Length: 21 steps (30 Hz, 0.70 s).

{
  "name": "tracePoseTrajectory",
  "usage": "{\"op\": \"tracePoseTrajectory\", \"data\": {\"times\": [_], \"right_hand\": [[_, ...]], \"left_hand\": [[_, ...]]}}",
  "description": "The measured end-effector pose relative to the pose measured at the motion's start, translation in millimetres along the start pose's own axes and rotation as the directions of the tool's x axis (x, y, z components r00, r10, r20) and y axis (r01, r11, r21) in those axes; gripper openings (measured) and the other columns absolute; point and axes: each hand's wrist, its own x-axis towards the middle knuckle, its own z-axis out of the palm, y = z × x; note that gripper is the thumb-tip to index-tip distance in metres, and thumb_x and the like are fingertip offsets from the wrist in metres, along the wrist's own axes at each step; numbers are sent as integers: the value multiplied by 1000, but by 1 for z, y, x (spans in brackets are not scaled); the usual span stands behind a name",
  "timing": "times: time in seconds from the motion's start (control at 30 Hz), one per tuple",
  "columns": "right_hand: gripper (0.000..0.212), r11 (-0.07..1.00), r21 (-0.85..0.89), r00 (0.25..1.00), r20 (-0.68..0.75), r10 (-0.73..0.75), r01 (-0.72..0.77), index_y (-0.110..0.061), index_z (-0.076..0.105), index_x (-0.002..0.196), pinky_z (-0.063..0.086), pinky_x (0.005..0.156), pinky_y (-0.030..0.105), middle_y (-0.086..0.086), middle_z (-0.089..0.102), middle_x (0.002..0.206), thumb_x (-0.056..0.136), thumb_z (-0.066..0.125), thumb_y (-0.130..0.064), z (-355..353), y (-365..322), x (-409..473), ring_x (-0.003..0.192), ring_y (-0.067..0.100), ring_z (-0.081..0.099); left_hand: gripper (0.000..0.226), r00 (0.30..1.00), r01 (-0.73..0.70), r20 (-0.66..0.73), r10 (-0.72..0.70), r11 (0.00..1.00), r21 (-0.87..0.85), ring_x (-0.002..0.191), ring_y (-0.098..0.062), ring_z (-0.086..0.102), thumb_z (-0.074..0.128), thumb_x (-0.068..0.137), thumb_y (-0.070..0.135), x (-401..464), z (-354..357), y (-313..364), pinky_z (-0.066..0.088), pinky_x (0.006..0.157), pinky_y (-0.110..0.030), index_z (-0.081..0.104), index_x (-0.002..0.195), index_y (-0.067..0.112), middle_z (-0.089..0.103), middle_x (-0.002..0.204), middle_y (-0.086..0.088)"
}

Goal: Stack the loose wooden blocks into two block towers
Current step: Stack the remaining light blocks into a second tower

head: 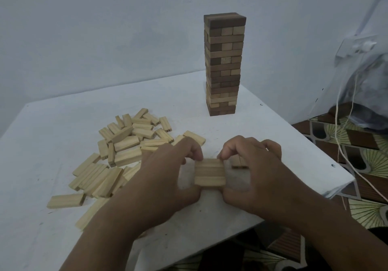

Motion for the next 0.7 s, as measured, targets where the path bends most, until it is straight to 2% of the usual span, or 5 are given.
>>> {"op": "tracePoseTrajectory", "data": {"times": [0.17,0.33,0.43,0.57,0.7], "right_hand": [[47,995,54,994,-62,87,-84,-40,40,100,24,91,21,-18,56,100,66,73,-38,-14,21,-4,102,6,46],[50,987,17,979,-121,163,-162,-42,38,104,28,93,30,-23,54,108,66,68,-52,-20,41,-3,106,6,48],[47,982,53,975,-127,185,-179,-40,39,101,23,90,28,-22,55,109,66,68,-51,-20,50,-3,108,3,46],[45,975,65,970,-105,218,-212,-37,41,98,22,87,26,-20,56,107,69,76,-42,-21,56,-1,103,0,44],[41,976,73,972,-100,213,-206,-37,43,98,25,86,21,-21,56,101,63,63,-47,-19,61,0,99,-5,42]], "left_hand": [[39,991,-73,-105,78,996,53,103,1,41,64,83,38,15,18,21,27,89,-18,35,106,48,48,105,22],[42,980,-81,-177,91,995,64,105,-3,39,60,88,28,34,37,43,18,82,-28,29,107,48,49,106,21],[49,980,-49,-188,60,997,62,106,-6,39,59,87,18,45,47,50,20,84,-29,25,106,49,49,109,20],[52,980,-11,-196,28,996,87,108,-8,39,58,87,17,54,55,53,24,88,-32,22,109,49,49,109,21],[51,987,10,-162,2,997,74,112,-7,37,55,87,18,55,56,52,22,89,-32,24,116,47,47,117,22]]}}
